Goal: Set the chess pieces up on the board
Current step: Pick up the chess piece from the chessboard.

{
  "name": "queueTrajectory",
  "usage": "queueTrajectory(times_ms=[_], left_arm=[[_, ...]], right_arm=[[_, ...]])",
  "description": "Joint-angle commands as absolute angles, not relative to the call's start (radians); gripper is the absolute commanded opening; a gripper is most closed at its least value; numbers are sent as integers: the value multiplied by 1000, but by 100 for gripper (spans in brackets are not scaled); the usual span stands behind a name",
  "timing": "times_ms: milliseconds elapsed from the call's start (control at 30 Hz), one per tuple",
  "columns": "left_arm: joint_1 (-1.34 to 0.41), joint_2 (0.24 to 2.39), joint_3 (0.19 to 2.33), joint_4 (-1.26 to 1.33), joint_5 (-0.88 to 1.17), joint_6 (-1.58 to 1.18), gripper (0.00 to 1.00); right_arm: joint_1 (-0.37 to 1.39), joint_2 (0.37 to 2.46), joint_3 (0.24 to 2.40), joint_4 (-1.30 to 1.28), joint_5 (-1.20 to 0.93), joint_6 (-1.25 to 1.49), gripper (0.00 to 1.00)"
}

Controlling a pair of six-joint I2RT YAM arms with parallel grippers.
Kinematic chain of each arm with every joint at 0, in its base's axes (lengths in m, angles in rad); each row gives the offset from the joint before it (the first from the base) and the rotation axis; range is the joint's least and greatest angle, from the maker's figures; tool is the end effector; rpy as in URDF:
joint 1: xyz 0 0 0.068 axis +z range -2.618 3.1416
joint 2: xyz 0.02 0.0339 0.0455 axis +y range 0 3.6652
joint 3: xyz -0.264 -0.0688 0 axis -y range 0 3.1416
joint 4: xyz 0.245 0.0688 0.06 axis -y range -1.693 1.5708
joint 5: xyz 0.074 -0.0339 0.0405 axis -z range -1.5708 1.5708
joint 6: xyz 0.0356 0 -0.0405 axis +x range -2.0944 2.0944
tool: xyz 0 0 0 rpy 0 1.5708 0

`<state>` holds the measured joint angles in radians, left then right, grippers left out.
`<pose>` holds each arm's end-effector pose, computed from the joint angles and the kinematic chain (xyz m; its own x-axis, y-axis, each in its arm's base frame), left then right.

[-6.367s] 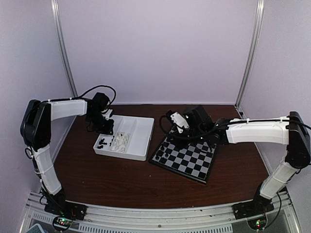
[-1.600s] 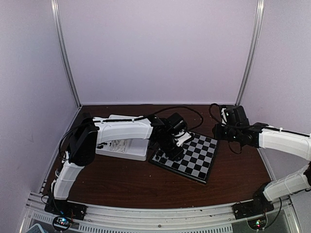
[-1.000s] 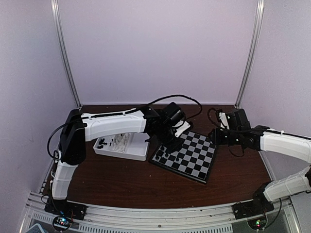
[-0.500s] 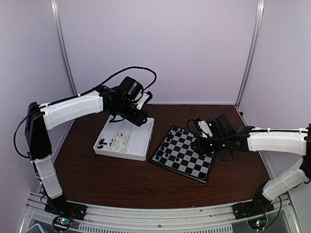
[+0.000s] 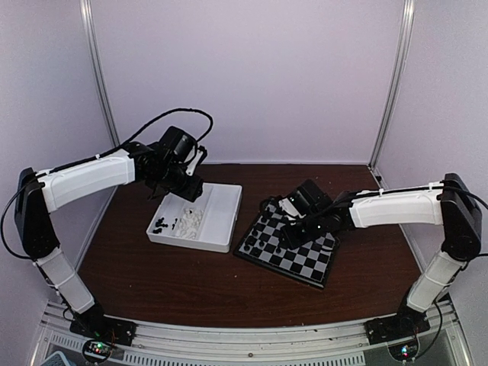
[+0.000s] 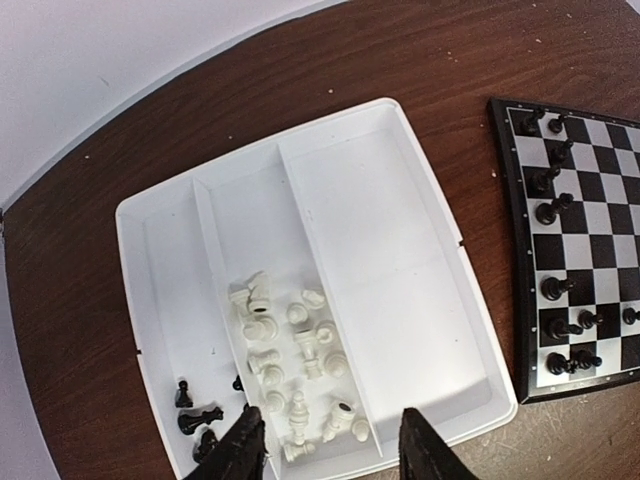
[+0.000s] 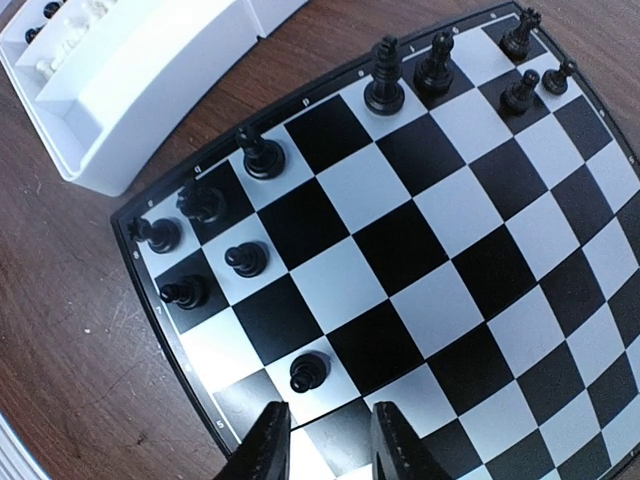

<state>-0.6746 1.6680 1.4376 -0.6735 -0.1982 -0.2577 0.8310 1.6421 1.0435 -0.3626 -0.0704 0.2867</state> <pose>0.2896 -0.2226 0.2931 -0.7252 0.2600 -0.6376 0.3438 0.9390 -0.0080 0.2258 0.2511 0.1986 -0.7462 -0.3991 -0.5329 -0.5764 0.7877 0.2172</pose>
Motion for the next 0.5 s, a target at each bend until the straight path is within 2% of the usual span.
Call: queueTrajectory(times_ms=[0,467], left_arm=[[-660,1635,1419,-629,-238,-267,47],[-655,1639,1405,-616,-214,-278,49]], right_arm=[[847,1673,1068,-411,-55,275,31],[859,1749,1120,-425,-76,264,29]])
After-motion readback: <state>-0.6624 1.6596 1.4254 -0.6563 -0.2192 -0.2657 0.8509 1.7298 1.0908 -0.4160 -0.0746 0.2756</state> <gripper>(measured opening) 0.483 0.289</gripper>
